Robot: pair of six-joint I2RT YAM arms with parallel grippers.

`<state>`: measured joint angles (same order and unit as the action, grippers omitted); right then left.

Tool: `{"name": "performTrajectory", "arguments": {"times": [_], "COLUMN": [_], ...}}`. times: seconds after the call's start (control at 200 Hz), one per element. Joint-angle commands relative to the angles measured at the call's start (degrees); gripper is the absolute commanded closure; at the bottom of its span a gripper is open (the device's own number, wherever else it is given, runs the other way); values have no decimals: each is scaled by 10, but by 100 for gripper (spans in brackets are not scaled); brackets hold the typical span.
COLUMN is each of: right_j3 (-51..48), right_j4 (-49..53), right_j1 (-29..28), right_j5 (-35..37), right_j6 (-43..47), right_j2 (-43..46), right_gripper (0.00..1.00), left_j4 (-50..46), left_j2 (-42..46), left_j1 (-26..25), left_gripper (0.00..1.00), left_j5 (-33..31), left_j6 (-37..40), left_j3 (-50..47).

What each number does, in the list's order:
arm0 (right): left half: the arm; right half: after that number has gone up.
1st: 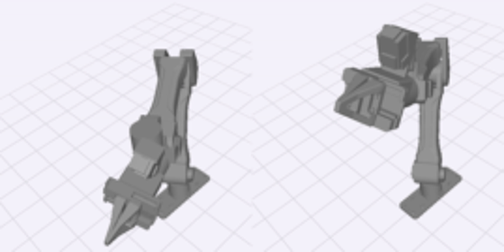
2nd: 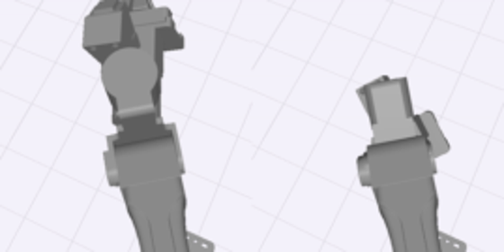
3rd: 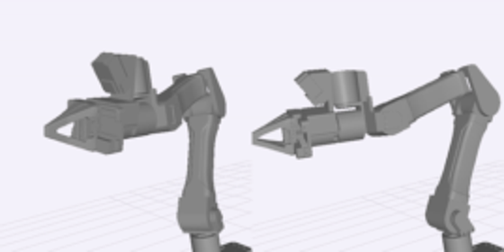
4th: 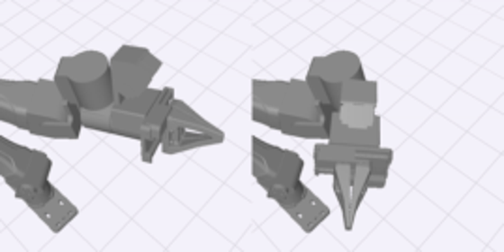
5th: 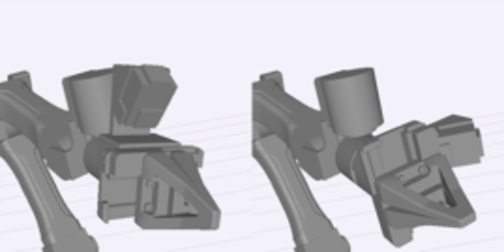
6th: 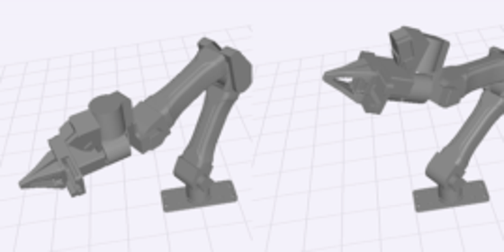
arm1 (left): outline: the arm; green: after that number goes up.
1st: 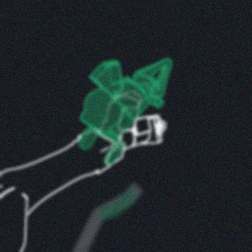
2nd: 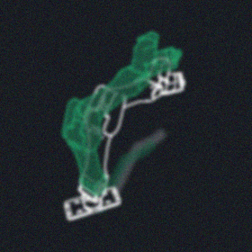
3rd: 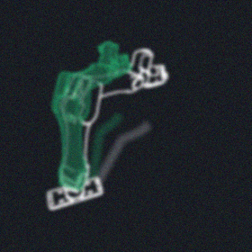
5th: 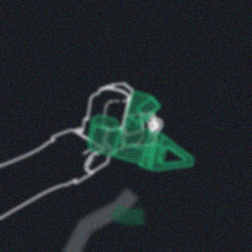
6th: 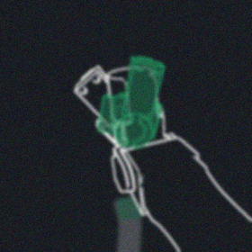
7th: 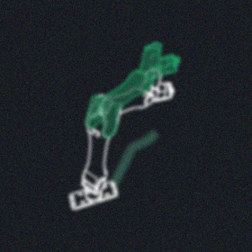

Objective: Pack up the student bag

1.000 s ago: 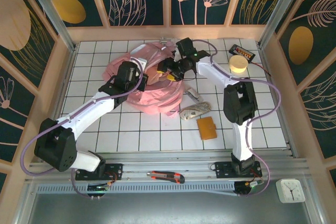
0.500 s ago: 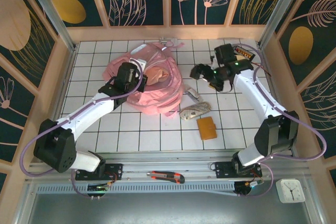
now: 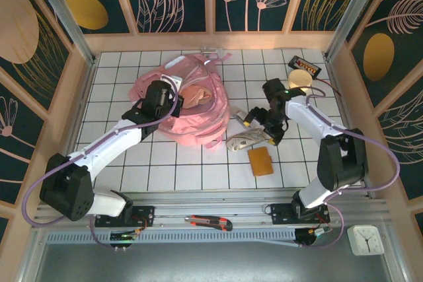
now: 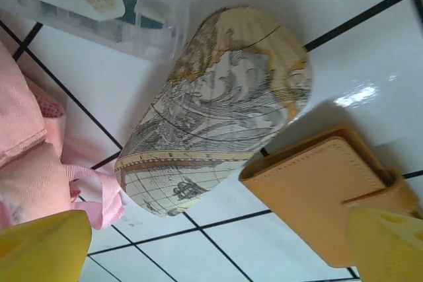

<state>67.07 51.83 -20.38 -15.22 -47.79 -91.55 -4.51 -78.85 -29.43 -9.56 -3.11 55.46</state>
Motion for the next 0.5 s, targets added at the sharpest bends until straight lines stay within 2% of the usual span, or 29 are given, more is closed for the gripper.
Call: {"name": "performTrajectory", "arguments": {"times": [0.0,0.135,0.495], "right_j3": [18,21,38], "right_j4": [-21,-41,-66], "right_j1": [-15,-22,-25], "right_j5": [8,8,15], "right_j6": [-49,-49,-51], "right_j2": [-33,-79,-150], "right_gripper": [1,2,13], "left_j4": [57,58,59], "left_j2": [31,36,48], "left_j1": [-1,-1,-1], "left_gripper": [100,100,100], "left_j5": [-14,-18,-24], "left_j6": [5,8,16], "left_j3": [-9,-12,-24]}}
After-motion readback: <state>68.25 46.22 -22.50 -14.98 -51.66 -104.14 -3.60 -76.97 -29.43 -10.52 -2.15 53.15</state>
